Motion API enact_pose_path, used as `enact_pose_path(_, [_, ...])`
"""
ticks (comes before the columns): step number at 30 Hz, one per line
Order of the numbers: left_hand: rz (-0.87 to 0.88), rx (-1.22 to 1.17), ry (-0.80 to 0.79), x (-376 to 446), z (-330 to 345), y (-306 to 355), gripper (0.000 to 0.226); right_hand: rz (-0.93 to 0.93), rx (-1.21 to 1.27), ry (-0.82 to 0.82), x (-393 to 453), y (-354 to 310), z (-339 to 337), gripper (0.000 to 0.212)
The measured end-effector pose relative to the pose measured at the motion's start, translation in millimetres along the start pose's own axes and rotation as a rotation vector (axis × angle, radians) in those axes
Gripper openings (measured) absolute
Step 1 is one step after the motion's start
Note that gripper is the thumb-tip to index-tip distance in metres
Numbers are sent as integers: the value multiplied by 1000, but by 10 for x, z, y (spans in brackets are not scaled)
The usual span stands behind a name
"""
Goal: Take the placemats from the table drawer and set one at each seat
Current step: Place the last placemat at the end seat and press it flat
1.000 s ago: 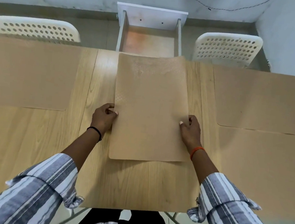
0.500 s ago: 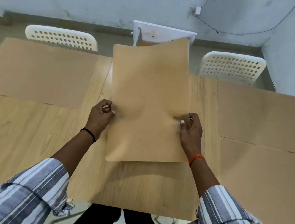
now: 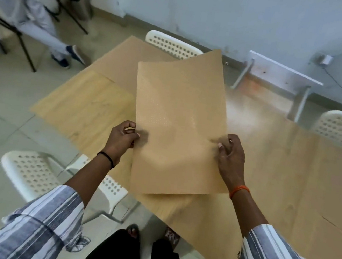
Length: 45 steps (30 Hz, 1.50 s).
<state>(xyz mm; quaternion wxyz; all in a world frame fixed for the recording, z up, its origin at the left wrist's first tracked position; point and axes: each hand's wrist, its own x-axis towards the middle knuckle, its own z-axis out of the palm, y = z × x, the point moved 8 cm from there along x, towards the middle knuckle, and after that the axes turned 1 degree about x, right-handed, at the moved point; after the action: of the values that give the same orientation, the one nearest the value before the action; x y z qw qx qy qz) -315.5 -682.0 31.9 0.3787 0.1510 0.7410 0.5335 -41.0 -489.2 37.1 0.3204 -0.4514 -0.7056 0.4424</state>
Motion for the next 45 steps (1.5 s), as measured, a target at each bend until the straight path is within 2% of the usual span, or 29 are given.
enact_pose_path(3, [-35,-14,83,-61,-576,-179,22,-57,-2,-132,29,-223,570,20])
enact_pose_path(8, [-142,-52,186,-93,-1462,-617,6,-111,-108,-299,69,-486,1542,20])
enact_pose_path(12, [-230,-65,210,-76,-2008,-896,13,-89,-197,-381,105,-566,2251,23])
enact_pose_path(17, [-323,-20,148,69,-2408,-1168,12,-58,-415,-442,154,-633,2899,39])
enact_pose_path(22, [-367,0,69,142,-2579,-1313,9,-6,-671,-501,224,-710,3252,59])
enact_pose_path(25, [-377,27,16,144,-2591,-1357,14,-31,-822,-477,174,-826,3378,73])
enact_pose_path(28, [-389,44,-6,150,-2563,-1381,15,-27,-809,-469,-24,-896,3469,76])
enact_pose_path(32, [-403,44,-16,132,-2428,-1346,13,-7,-711,-566,-457,-932,3643,75])
enact_pose_path(39, [-417,113,-34,85,-2151,-1222,12,-84,-793,-695,-1038,-883,3743,92])
enact_pose_path(43, [-383,274,-63,116,-2069,-1179,13,-51,-834,-728,-1135,-730,3677,108])
enact_pose_path(45, [-334,449,-98,160,-2060,-1155,13,-44,-852,-733,-1144,-679,3660,115])
